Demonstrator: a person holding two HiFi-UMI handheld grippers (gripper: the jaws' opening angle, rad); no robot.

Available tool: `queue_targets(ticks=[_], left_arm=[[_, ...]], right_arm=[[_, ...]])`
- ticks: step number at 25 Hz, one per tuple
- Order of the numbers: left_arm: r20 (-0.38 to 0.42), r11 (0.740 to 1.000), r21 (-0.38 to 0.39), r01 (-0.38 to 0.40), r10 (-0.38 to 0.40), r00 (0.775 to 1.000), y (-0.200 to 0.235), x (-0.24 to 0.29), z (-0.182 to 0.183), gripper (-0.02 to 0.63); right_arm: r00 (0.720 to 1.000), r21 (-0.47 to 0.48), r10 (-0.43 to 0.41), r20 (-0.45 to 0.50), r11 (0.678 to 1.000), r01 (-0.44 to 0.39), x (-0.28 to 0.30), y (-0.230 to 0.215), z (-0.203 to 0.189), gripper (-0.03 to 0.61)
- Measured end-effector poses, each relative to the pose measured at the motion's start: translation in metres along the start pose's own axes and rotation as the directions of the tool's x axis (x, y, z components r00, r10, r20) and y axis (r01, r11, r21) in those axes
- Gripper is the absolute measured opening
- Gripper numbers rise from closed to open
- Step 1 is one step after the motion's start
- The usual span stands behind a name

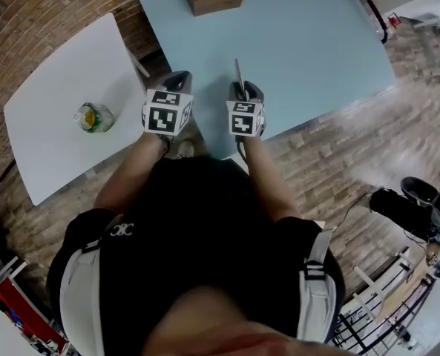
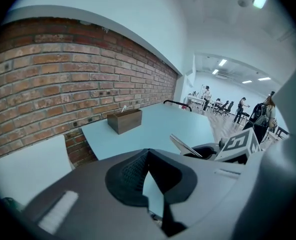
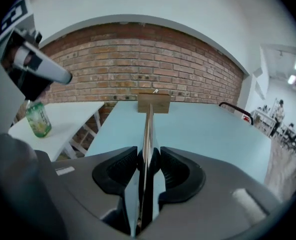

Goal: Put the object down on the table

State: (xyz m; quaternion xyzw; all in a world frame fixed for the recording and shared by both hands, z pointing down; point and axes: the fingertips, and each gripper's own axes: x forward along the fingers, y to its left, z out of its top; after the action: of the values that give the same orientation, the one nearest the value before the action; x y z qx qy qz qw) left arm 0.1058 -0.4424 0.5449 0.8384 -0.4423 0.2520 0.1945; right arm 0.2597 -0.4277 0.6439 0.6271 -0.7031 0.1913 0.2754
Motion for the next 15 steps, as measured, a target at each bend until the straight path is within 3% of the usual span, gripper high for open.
queue_targets(ticks=[4, 9, 15], left_arm=[[-0.007, 1.000, -0.009, -0.024, 0.024, 1.000, 0.003, -0.005, -0.003, 0.000], [-0.021, 0.999, -0.021, -0.049, 0.049, 0.999, 0.009, -0.010, -0.012, 0.000], [-0.030, 0.996, -0.039, -0.075, 0.074, 0.997, 0.018, -0.019, -0.022, 0.000]], right_arm=[[0.998, -0.161, -0.043, -0.043, 0.986, 0.035, 0.014, 0.006, -0.012, 0.161], [0.990, -0.335, -0.132, -0.055, 0.936, 0.106, 0.030, 0.012, -0.027, 0.161], [0.983, -0.425, -0.172, -0.072, 0.897, 0.126, 0.038, 0.020, -0.042, 0.163]])
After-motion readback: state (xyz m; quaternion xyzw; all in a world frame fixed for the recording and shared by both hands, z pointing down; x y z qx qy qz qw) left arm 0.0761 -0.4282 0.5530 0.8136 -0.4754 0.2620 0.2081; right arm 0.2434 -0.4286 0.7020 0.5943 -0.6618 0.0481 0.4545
